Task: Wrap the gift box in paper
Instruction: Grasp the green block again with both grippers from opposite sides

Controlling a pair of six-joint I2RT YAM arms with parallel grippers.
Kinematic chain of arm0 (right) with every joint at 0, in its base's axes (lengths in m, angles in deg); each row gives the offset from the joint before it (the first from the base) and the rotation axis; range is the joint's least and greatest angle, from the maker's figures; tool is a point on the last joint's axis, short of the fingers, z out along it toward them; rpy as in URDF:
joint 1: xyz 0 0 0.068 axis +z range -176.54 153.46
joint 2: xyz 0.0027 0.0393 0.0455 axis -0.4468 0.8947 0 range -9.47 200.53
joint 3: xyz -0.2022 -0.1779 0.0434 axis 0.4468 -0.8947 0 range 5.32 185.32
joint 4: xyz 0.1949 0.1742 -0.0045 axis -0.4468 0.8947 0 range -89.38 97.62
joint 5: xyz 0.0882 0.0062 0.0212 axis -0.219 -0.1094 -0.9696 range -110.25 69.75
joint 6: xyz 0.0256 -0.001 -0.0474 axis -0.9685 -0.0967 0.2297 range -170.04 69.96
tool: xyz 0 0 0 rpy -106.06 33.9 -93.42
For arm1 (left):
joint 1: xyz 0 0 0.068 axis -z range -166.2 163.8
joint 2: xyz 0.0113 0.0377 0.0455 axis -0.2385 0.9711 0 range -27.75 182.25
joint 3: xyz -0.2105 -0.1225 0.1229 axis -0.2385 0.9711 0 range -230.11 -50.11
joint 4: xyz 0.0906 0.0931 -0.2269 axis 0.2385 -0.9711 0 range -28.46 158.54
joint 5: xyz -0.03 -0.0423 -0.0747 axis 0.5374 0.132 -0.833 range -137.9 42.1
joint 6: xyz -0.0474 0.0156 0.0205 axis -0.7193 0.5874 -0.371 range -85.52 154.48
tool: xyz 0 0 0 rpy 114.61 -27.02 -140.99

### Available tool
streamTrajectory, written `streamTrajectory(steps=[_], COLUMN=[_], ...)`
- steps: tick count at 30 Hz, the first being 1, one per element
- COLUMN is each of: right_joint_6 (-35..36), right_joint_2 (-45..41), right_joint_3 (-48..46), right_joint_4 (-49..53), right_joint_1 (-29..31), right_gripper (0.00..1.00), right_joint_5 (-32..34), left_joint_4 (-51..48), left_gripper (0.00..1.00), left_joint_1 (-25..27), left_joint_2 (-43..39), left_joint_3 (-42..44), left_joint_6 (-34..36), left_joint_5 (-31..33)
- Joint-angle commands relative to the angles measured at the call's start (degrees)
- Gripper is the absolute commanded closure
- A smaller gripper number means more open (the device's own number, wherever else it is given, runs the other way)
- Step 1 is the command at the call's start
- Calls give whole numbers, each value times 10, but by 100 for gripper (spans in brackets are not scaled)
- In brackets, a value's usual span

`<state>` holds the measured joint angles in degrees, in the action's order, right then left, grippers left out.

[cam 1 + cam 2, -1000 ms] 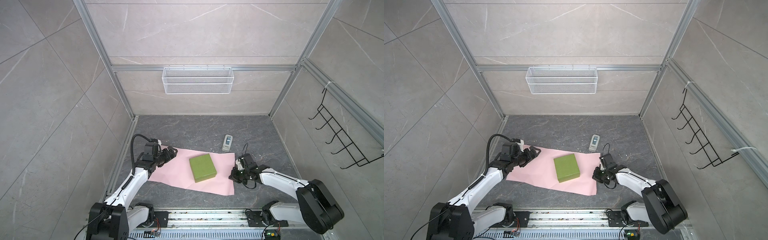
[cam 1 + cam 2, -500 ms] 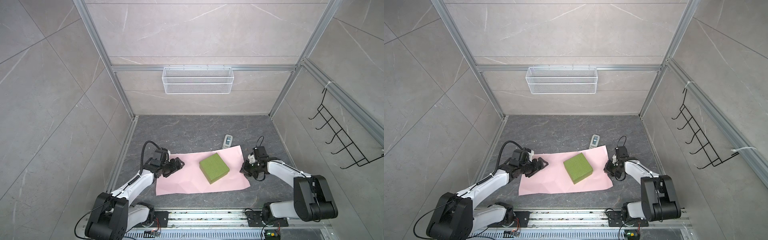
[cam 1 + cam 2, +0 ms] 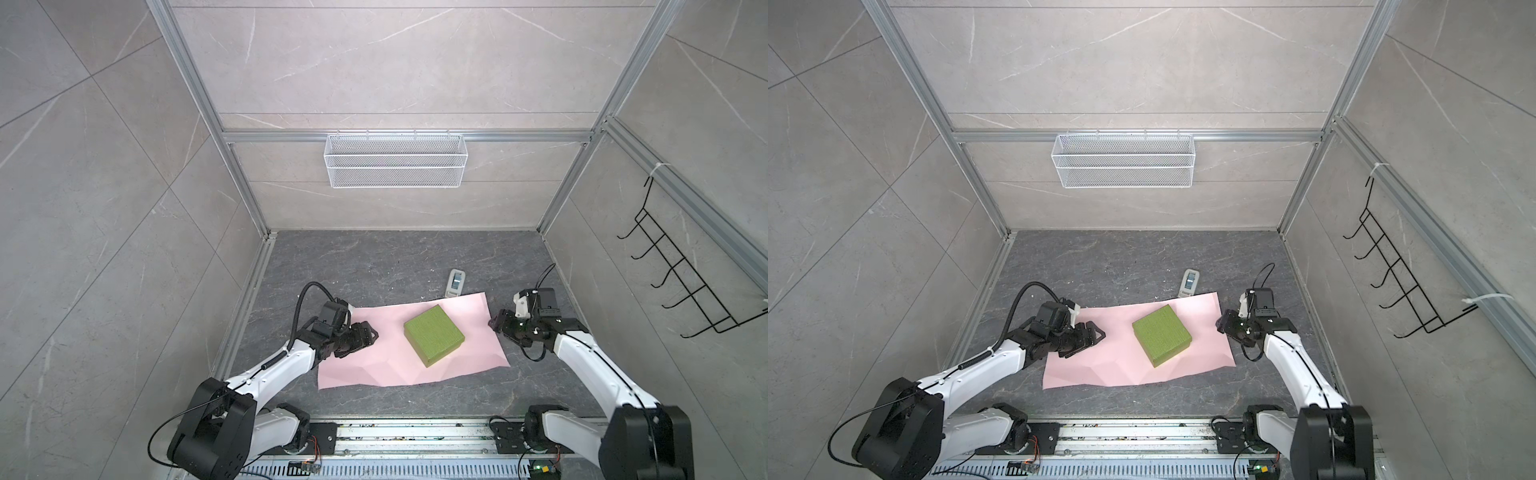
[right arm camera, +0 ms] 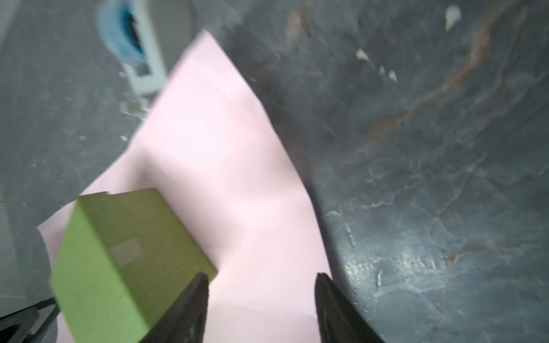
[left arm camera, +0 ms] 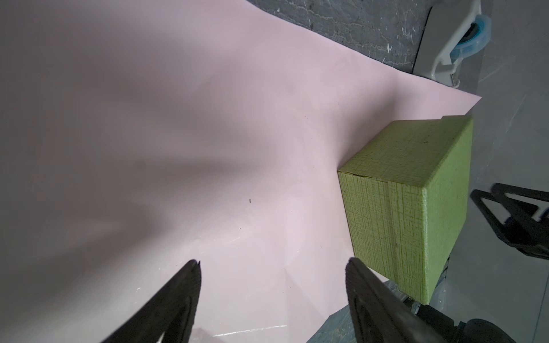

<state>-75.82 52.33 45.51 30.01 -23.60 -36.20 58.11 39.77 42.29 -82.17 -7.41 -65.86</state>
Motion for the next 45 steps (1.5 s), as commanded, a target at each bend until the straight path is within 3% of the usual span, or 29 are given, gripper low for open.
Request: streamTrajectory(steps=[1,3,6,11,13,17,24,31,45], right_joint_6=[25,17,14,13,5,-25,-118,-172,-199], right_joint_2=[-14,17,83,164,174,161,162,184,235], right_joint_3=[23,31,49,63,53,18,-29,-57,-25], right_joint_4=[2,-32,-68,-89,-96,-126,-246,-350,-390], right_joint_1=[58,98,150,154,156,164,199,213,291], right_gripper=[30,25,19,17,17,19,22,24,27], right_joint_5=[-34,-93,-116,-152,-168,-185,-228,-252,-220], left_joint_4=[10,22,25,18,49,139,225,198,130], left_gripper=[26,29,32,35,36,32,26,24,23], left_joint_1=[1,4,3,4,10,73,118,120,86], left_joint_2=[5,13,35,55,49,40,121,142,105], left_joint_3=[-29,-29,-36,-38,-30,-27,-52,-59,-71], left_joint_6=[0,-2,10,15,-8,-63,-119,-122,-81], left_joint_5=[1,-3,-17,-20,-55,-90,-149,-108,-65])
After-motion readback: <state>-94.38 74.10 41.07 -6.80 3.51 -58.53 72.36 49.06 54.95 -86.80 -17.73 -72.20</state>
